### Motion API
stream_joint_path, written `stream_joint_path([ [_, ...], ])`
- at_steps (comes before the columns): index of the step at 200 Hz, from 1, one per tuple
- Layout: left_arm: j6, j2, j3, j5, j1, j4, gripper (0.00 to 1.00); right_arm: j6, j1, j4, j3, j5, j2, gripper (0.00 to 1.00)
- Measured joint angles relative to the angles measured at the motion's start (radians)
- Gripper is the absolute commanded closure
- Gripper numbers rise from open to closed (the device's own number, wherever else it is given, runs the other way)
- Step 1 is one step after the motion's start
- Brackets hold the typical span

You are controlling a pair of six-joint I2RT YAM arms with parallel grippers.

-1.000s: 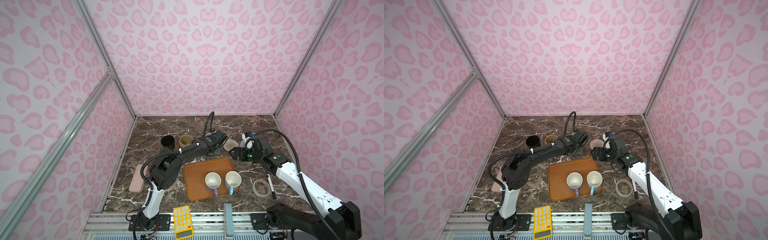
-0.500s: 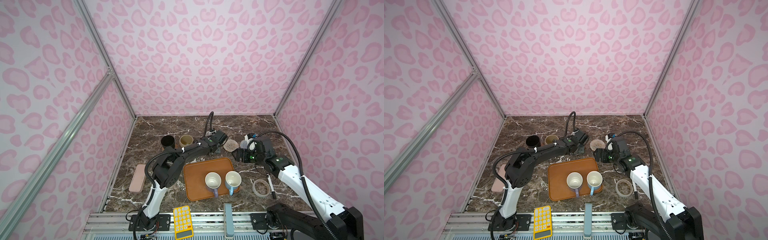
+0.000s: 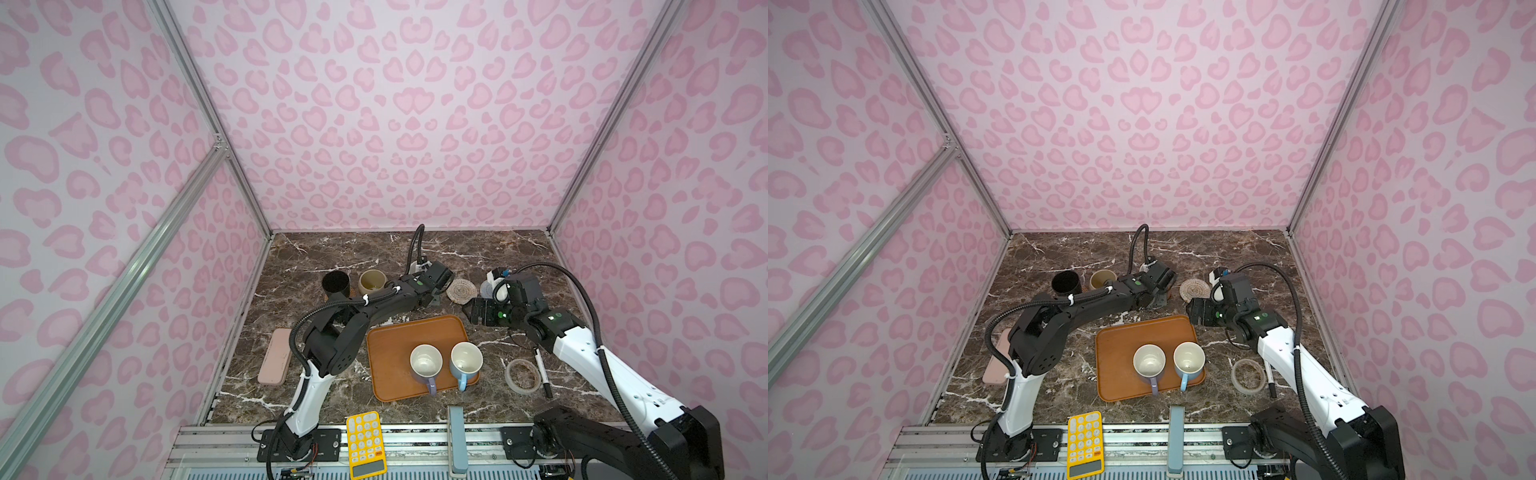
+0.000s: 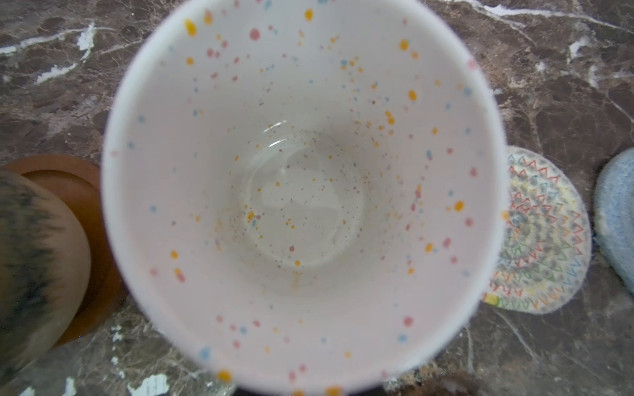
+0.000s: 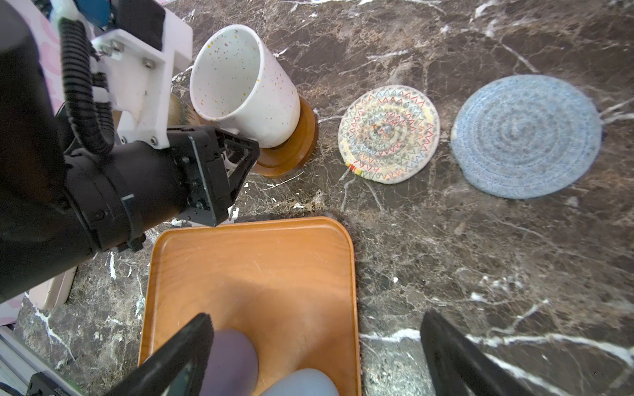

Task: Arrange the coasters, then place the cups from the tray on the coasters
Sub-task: 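Carry the speckled mug with the left gripper onto the small wooden coaster, then open the left gripper and withdraw it while the right gripper moves over the tray, then lower the right gripper onto the lavender mug on the tray and close it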

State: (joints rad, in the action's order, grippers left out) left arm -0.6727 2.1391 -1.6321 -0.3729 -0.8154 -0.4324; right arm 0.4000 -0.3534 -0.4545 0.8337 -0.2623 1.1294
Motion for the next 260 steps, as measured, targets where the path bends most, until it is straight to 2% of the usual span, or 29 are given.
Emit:
stream_joint_path([
  [28, 0.001, -0.006, 0.021, 0.011, 0.0, 0.0, 0.57, -0.002, 0.0, 0.0, 0.0, 0.001, 0.002, 0.04],
  [44, 0.003, -0.01, 0.031, 0.021, 0.0, 0.002, 0.5, -0.006, 0.001, 0.0, 0.0, 0.002, 0.006, 0.04],
  [55, 0.003, -0.019, 0.038, 0.027, 0.0, 0.0, 0.42, -0.012, 0.002, -0.002, 0.0, 0.009, 0.007, 0.03],
  [89, 0.013, -0.09, 0.065, 0.032, -0.005, 0.008, 0.35, -0.029, 0.002, -0.029, 0.034, 0.006, -0.004, 0.04],
  [99, 0.014, -0.117, 0.072, 0.031, -0.008, 0.009, 0.3, -0.033, 0.002, -0.042, 0.047, 0.005, -0.014, 0.04],
  [112, 0.021, -0.153, 0.088, 0.025, -0.012, 0.01, 0.16, -0.041, -0.003, -0.063, 0.06, 0.004, -0.03, 0.04],
  [127, 0.022, -0.208, 0.12, 0.024, -0.016, 0.012, 0.06, -0.044, -0.026, -0.101, 0.079, 0.019, -0.058, 0.04],
  [150, 0.034, -0.318, 0.185, 0.028, -0.023, 0.016, 0.0, -0.044, -0.12, -0.174, 0.121, 0.072, -0.11, 0.05],
  [188, 0.054, -0.506, 0.29, 0.092, -0.024, 0.025, 0.01, -0.005, -0.328, -0.29, 0.182, 0.187, -0.153, 0.1],
  [237, 0.077, -0.685, 0.445, 0.242, -0.021, 0.02, 0.0, 0.135, -0.654, -0.382, 0.202, 0.339, -0.12, 0.2],
  [260, 0.081, -0.765, 0.534, 0.304, -0.009, 0.018, 0.0, 0.201, -0.771, -0.395, 0.203, 0.404, -0.08, 0.23],
])
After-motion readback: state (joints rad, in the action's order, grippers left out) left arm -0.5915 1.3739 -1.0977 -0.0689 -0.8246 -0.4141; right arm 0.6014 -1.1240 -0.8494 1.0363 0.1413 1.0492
